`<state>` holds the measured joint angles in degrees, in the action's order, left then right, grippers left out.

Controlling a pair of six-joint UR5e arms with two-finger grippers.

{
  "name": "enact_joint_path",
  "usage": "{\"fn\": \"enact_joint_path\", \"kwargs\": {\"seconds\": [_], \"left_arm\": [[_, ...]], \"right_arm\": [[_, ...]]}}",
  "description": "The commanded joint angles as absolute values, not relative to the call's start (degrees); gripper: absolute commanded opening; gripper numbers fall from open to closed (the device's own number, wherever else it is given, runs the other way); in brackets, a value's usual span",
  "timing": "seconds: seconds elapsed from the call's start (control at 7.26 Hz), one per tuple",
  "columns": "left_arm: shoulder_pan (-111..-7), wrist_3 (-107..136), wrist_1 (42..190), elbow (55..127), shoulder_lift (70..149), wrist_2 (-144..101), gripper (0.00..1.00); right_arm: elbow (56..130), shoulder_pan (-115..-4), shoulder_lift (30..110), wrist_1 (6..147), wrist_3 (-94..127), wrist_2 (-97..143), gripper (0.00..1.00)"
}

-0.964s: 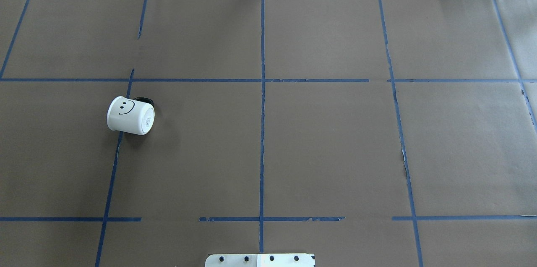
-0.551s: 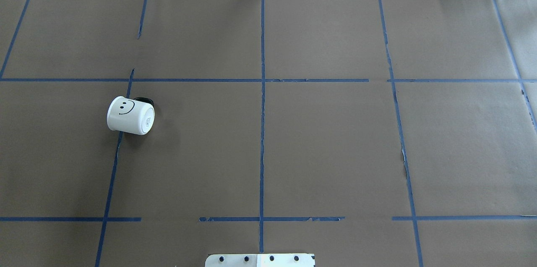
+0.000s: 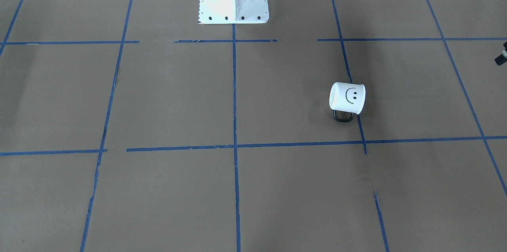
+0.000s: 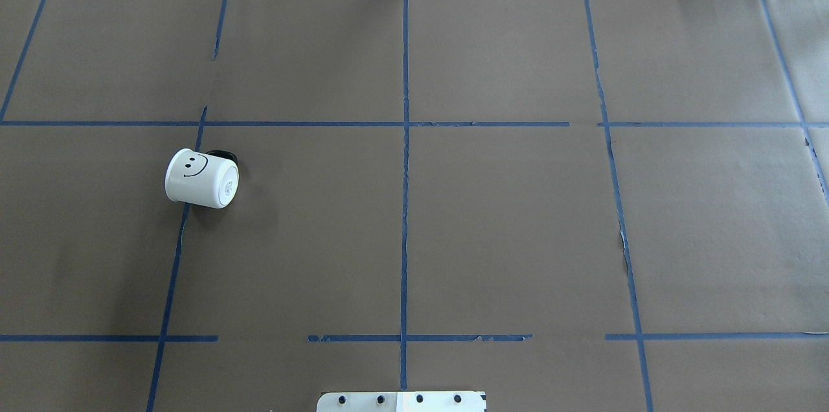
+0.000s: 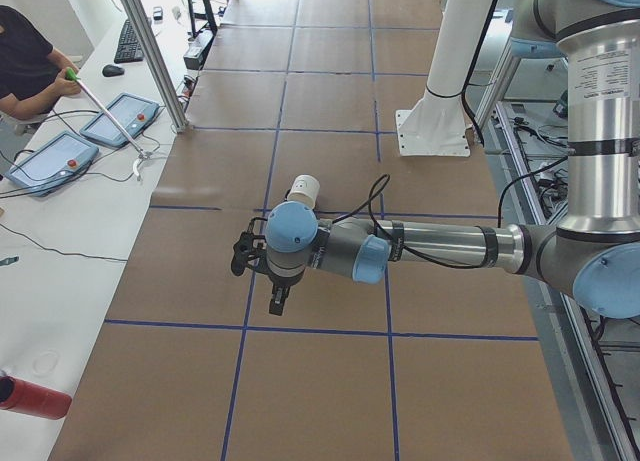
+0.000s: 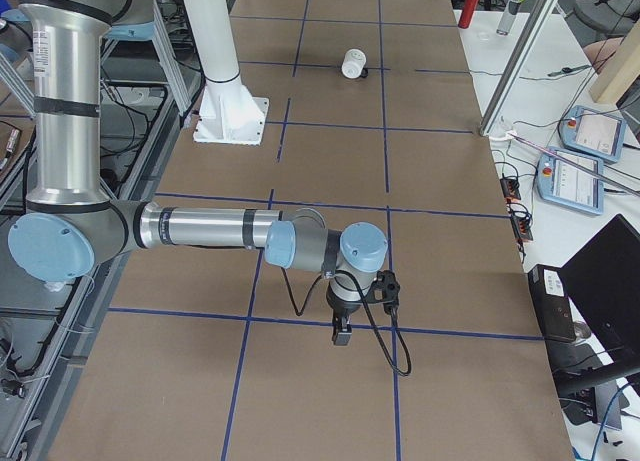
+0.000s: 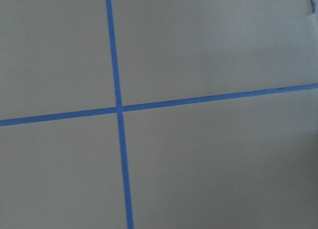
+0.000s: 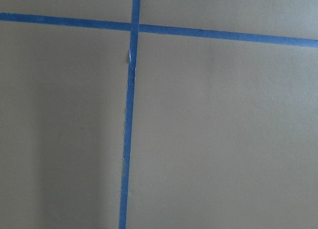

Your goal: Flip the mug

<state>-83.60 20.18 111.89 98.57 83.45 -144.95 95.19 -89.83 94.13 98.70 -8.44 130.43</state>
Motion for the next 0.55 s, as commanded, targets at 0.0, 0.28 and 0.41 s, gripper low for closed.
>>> {"fn": "enact_joint_path", "kwargs": {"seconds": [0.0, 0.28, 0.41], "left_arm": [[-75.9, 39.3, 125.5, 96.8, 83.7, -145.0, 1.0], [-71.2, 56.8, 140.9, 92.2, 86.3, -143.6, 1.0], [-67.8, 66.3, 148.5, 91.5, 86.7, -139.4, 1.0]], "right_arm": [[95.2, -89.8, 94.1, 98.7, -8.4, 130.4, 1.0], [95.2, -89.8, 94.1, 98.7, -8.4, 130.4, 1.0], [95.2, -89.8, 94.1, 98.7, -8.4, 130.4, 1.0]]}}
